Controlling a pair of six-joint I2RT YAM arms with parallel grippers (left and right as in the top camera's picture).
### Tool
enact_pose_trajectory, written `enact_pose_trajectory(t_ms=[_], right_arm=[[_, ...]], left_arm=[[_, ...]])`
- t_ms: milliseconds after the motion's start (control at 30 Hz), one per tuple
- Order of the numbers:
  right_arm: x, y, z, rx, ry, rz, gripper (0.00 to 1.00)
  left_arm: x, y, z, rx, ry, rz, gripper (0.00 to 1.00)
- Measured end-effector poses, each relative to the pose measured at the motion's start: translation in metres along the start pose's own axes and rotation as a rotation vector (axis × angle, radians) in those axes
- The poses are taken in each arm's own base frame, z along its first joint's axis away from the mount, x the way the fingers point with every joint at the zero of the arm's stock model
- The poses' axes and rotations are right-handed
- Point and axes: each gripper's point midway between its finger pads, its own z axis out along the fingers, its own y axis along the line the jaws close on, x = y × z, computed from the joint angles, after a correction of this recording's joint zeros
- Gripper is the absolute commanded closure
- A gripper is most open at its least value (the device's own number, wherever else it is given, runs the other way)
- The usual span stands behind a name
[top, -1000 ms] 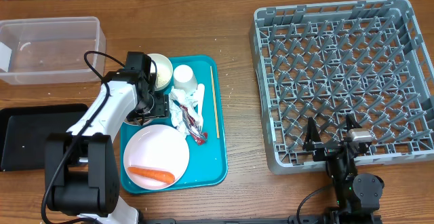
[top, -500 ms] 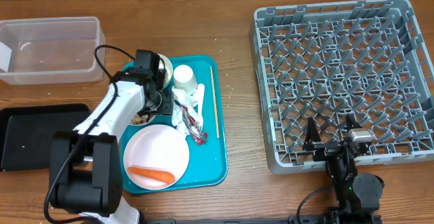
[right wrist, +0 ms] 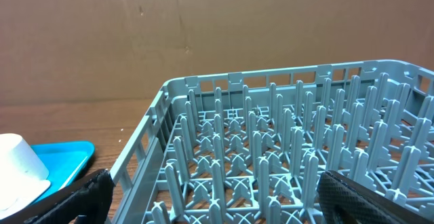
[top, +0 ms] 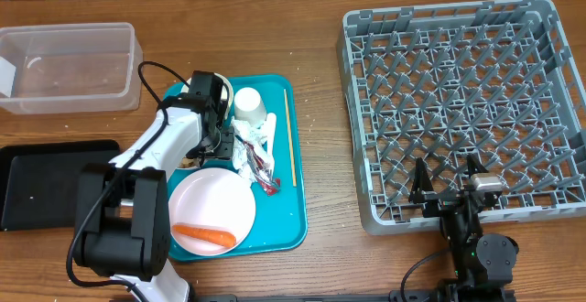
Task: Sort waste into correct bins and load items into the dishwasher rack
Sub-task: 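Move the left gripper to the rim of the rice-filled bowl, then grasp the rim of the rice-filled bowl with the left gripper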
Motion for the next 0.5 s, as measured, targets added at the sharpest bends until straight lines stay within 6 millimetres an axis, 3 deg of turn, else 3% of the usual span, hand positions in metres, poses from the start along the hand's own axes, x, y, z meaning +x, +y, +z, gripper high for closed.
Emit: enact_pose_trajectory(t_ms=[167,300,500], right_arm=[[0.0,0.0,0.0,0.0,0.0,0.0,0.0],[0.0,0.0,0.0,0.0,0.0,0.0,0.0],[0.0,0.0,0.0,0.0,0.0,0.0,0.0]], left_arm=[[-0.004,0.002,-0.012,-0.012,0.015,0.001,0.52],[-0.017,0.002,-0.026,-0.012,-0.009,-0.001,0.58],[-0.02,0.002,-0.029,-0.012,-0.013,-0.004,0.58]])
